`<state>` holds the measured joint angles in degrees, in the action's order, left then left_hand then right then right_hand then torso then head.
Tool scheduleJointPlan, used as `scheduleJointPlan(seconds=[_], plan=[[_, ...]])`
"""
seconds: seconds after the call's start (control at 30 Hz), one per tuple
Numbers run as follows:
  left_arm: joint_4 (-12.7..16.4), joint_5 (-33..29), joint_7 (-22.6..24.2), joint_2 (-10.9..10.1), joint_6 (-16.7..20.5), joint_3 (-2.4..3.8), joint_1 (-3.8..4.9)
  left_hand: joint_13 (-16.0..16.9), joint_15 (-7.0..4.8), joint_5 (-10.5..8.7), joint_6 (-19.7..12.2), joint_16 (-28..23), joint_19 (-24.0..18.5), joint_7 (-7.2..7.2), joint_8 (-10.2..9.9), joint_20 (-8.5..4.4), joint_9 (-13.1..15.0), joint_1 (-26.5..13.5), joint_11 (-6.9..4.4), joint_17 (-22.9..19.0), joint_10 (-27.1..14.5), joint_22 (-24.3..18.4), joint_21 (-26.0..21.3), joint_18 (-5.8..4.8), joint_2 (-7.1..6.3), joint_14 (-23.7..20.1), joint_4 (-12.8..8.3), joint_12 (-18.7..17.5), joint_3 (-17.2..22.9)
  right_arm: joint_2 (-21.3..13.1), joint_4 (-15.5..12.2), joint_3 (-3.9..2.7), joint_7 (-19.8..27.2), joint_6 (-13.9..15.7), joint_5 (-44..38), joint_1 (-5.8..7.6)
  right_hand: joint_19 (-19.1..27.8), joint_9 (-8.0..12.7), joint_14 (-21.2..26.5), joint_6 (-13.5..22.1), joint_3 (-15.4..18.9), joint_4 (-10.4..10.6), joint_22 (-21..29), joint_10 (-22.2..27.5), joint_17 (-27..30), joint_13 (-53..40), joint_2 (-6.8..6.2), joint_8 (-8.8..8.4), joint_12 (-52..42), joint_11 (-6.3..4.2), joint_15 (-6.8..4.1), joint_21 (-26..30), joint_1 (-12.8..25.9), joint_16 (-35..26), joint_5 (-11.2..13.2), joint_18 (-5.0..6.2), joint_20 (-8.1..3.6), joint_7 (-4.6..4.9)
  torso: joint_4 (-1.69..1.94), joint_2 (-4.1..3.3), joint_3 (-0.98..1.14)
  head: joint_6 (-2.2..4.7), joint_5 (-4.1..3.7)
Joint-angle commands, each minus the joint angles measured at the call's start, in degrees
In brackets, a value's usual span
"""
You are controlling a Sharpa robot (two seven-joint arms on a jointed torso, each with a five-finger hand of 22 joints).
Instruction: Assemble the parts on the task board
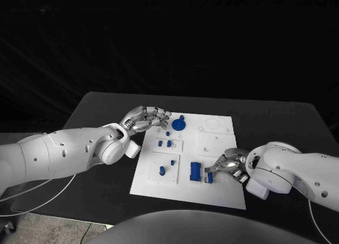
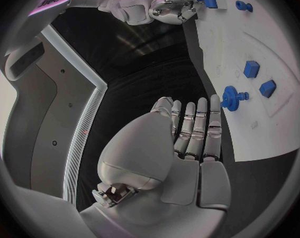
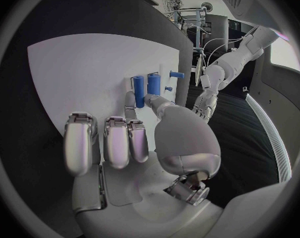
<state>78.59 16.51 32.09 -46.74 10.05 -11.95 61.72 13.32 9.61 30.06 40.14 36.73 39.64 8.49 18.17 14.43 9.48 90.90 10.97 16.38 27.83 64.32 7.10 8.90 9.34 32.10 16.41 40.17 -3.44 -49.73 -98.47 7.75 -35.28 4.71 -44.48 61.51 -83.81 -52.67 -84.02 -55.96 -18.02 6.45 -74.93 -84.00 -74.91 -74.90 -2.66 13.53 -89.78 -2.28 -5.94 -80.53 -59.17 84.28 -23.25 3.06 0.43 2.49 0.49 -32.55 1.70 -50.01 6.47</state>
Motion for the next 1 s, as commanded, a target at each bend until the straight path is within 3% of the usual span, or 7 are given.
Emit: scheduleJointPlan(seconds=[0.03,0.2,0.6,0.83,1.0], plan=[[0.1,-0.2,0.2,0.2,-1.2,0.03,-0.05,-0.1,0.44,0.24,-0.1,0.4,0.4,0.33,-0.4,0.1,-0.1,0.7,0.45,0.1,0.1,0.1,-0.2,-0.19,0.07,0.0,0.0,-0.2,0.4,0.1,0.1,0.0,-0.3,-1.1,-1.4,-0.1,-2.7,0.2,-4.0,0.5,0.3,0.7,-12.0,-6.0,-3.8,-15.1,-0.03,0.06,-0.2,0.55,0.6,0.3,1.0,-0.1,2.0,-0.77,0.46,0.08,0.01,-0.01,-0.02,0.01,0.08],[0.0,-0.2,0.1,0.2,-1.3,0.03,-0.05,-0.1,0.44,0.24,-0.1,0.4,0.4,0.33,-0.4,0.1,-0.1,0.7,0.45,0.1,0.1,0.1,-0.2,-0.19,0.07,0.0,0.0,-0.2,0.4,0.1,0.1,0.0,-0.5,-1.3,-1.9,-0.15,-2.7,0.4,-4.0,0.8,1.3,1.5,-12.0,-6.0,-3.7,-15.1,-0.06,0.19,-0.2,0.73,0.74,0.3,2.3,-0.1,4.6,-0.75,0.59,0.28,0.01,-0.01,0.0,0.01,0.15],[0.0,-0.2,0.0,0.2,-1.5,0.03,-0.06,-0.1,0.47,0.24,-0.1,0.4,0.4,0.34,-0.4,0.11,-0.1,0.7,0.48,0.1,0.1,0.1,-0.2,-0.21,0.09,0.0,0.0,-0.2,0.4,0.1,0.1,0.0,-0.6,-1.2,-2.6,-0.2,-2.6,0.6,-3.9,1.0,3.2,2.7,-11.9,-6.0,-3.3,-15.1,0.29,0.52,-0.2,0.85,0.86,0.5,3.9,-0.3,6.6,-0.69,0.75,0.4,-0.01,0.02,0.0,0.01,0.32],[0.1,-0.2,-0.1,0.1,-1.6,0.03,-0.06,-0.1,0.5,0.24,-0.1,0.4,0.4,0.34,-0.4,0.12,-0.1,0.7,0.51,0.1,0.1,0.1,-0.2,-0.22,0.09,0.0,0.0,-0.2,0.5,-0.5,-0.6,0.0,-0.3,0.1,-3.4,-0.21,-2.5,0.7,-3.9,1.0,5.1,3.5,-11.9,-6.0,-3.2,-15.1,0.49,1.04,-0.2,0.81,0.84,0.6,4.8,-0.2,10.2,-0.66,0.78,0.32,0.0,-0.01,0.01,0.01,0.44],[0.1,-0.2,-0.1,0.0,-1.6,0.03,-0.06,-0.1,0.5,0.24,-0.1,0.4,0.4,0.34,-0.4,0.12,-0.1,0.7,0.51,0.1,0.1,0.1,-0.2,-0.22,0.09,0.0,0.0,-0.2,0.5,-1.6,-2.0,-0.01,1.0,1.7,-5.5,-0.22,-2.5,0.1,-3.9,1.0,6.3,3.9,-11.8,-6.0,-3.1,-15.1,0.45,2.32,-0.2,0.61,0.69,0.8,5.0,-0.2,12.0,-0.61,0.67,0.1,-0.03,0.01,0.01,0.01,0.52]])
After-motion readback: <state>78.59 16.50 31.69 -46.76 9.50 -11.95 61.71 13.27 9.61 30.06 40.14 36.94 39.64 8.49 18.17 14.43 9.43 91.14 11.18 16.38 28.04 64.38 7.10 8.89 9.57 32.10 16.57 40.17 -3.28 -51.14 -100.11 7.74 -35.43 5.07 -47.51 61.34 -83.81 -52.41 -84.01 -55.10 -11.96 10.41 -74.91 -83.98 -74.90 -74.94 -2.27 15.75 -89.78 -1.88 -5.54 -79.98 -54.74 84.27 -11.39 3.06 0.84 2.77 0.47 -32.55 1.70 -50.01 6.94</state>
